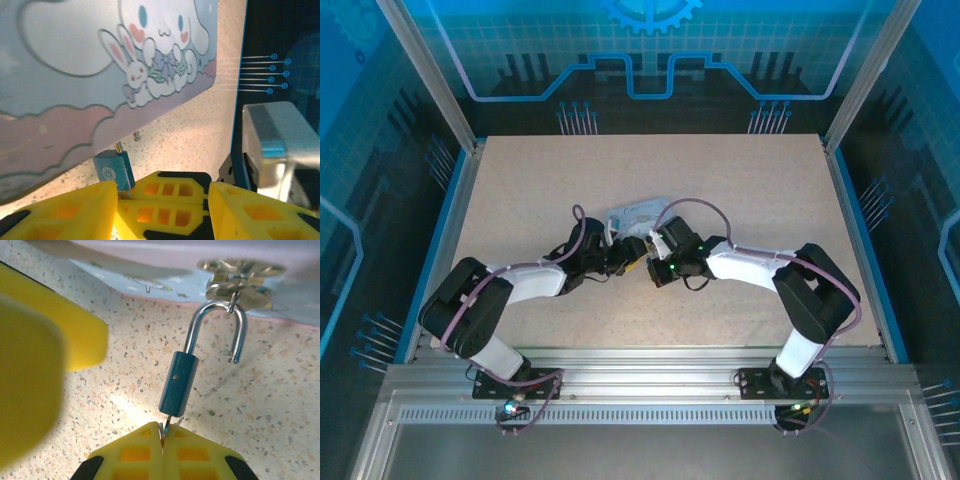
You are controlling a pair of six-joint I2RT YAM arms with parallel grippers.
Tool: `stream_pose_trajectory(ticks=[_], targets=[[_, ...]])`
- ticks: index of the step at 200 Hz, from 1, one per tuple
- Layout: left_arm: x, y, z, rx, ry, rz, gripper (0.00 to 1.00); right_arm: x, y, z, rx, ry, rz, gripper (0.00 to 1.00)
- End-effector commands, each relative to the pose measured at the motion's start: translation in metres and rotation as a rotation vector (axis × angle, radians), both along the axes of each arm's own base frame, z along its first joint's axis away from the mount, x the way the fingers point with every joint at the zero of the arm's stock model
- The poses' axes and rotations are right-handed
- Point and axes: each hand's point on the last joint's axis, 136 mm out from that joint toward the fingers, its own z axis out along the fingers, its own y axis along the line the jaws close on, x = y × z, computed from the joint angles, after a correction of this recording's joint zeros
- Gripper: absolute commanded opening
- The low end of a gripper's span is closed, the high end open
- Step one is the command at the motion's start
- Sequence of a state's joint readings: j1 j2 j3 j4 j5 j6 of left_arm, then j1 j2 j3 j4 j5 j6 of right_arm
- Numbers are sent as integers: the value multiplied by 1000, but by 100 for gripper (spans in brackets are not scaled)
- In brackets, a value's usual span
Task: Unlock a padlock with a key
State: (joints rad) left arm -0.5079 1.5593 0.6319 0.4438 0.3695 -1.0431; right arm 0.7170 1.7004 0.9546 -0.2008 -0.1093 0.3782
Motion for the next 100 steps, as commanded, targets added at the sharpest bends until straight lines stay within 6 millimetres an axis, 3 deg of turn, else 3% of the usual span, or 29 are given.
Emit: stream_pose_trajectory(ticks=[1, 100], targets=[[3, 14, -4, 54, -28, 40, 52, -4, 2, -4, 12, 3, 52, 0], [25, 44, -10, 173, -88, 109, 55, -3, -21, -11, -176, -79, 200, 0]])
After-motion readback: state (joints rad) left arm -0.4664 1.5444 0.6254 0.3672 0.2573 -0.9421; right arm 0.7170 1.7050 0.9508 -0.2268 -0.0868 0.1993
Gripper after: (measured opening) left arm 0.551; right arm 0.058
